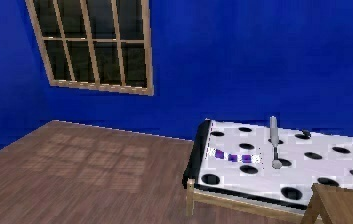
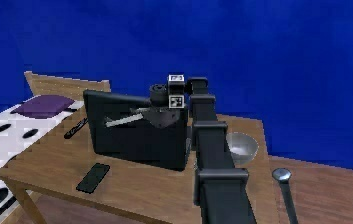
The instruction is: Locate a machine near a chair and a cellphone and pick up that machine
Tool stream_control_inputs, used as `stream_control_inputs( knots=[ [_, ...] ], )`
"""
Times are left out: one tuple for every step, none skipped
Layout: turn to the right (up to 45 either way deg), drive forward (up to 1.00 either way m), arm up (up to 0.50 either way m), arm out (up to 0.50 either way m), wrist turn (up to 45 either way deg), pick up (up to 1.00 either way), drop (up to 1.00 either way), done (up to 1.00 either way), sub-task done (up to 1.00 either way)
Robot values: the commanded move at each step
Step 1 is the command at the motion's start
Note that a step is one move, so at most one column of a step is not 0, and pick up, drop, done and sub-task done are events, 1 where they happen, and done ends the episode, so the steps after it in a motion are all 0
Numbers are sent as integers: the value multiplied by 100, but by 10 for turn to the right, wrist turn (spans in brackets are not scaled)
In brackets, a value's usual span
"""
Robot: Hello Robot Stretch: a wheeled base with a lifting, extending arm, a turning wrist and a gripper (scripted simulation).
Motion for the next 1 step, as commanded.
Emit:
stream_control_inputs(
  knots=[
    [0, 0, 0, 0, 450, 0, 0, 0, 0]
  ],
)
